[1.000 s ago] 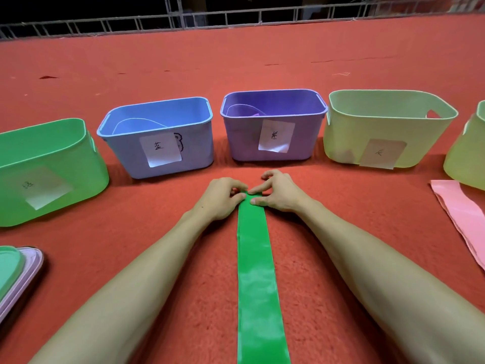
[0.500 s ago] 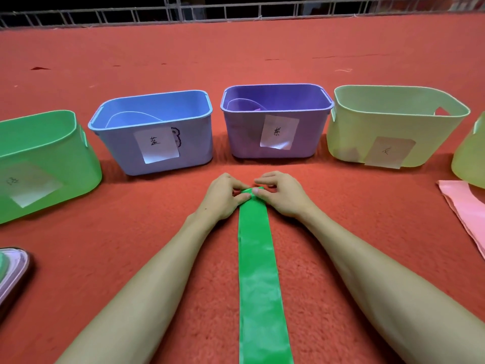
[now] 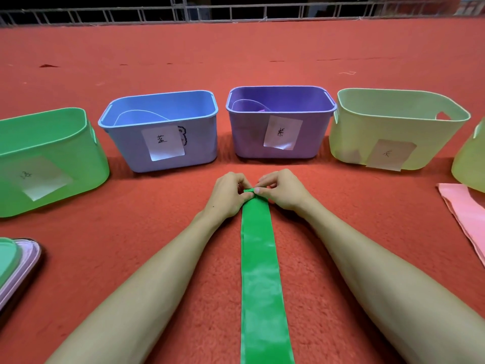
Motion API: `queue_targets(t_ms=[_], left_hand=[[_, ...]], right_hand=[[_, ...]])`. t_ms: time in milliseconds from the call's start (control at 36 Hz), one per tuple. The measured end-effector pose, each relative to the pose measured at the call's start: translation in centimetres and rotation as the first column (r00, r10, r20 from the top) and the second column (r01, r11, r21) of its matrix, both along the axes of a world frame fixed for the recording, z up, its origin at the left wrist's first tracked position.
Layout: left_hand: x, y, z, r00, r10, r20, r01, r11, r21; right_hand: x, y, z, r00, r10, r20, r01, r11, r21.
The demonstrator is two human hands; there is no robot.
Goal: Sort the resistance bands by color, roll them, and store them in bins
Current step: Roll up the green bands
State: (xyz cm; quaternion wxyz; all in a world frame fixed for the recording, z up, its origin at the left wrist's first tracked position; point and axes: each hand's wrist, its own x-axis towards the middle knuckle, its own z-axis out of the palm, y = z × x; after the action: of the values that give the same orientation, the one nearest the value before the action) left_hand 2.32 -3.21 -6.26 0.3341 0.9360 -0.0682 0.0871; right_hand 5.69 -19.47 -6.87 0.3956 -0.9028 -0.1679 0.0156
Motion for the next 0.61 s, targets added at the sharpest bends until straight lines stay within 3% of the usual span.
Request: queue_targets(t_ms=[250, 472, 611], left_hand=[[-0.8, 0.8, 0.0, 0.995, -0.102, 0.002, 0.102, 0.994, -0.034], [-1.2, 0.9, -0.2, 0.996, -0.082, 0.04, 0.083, 0.996, -0.034], [-1.5, 0.8, -0.3, 0.993, -0.092, 0.074, 0.094, 0.995, -0.027]], right_hand=[[-1.3, -0.1, 0.1, 0.997, -0.014, 0.075, 0.015, 1.0, -0.018], [-2.6, -0.3, 0.3, 0.987, 0.0, 0.164, 0.012, 0.997, -0.072], [-3.1, -0.6, 0.6, 0.984, -0.042, 0.172, 0.045, 0.999, -0.014]])
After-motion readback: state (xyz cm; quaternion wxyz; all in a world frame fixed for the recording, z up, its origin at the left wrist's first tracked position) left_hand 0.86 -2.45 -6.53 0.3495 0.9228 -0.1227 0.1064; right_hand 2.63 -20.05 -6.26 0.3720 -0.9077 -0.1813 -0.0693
